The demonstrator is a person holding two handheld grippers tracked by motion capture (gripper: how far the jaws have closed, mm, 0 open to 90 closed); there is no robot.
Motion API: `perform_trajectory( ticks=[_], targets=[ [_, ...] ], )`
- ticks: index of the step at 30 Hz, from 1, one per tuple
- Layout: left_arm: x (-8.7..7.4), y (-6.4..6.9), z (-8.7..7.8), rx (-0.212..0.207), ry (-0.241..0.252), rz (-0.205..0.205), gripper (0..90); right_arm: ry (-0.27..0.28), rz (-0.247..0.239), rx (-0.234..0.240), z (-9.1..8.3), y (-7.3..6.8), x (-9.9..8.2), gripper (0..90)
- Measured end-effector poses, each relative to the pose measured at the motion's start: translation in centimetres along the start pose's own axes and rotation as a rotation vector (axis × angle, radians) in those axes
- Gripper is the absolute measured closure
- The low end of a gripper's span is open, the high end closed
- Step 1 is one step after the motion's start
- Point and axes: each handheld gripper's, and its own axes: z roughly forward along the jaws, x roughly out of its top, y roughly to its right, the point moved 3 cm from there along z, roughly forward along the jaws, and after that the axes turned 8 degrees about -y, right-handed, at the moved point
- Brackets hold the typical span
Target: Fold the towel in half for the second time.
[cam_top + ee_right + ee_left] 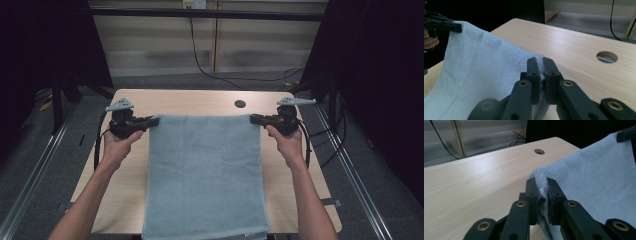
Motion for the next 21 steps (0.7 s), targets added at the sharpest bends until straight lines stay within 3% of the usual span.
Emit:
perform_trajectory(
  ticks=[6,13,15,18,21],
  targets=[
    [1.7,-0.6,-0.2,0.015,0.016,-0.006,81.6,0.046,0.021,0.002,-0.6,0.5,1.5,85.5],
    [3.3,-0.4,-0.3,0.01,0.037,-0.001,81.7,0.051,0.0,-0.032,-1.0,0.6,3.0,85.8],
    [3.8,-0.1,-0.5,0.006,0.043,0.004,81.6,0.088,-0.003,-0.026,-1.7,0.4,3.8,85.7],
    [3.3,0.5,-0.8,0.0,0.053,0.02,81.7,0.118,-0.012,-0.014,-2.1,-0.1,3.7,85.8],
    [2.1,0.7,-0.7,0.003,0.038,0.031,81.6,0.082,-0.026,-0.014,-1.9,-0.5,2.3,85.8]
  ],
)
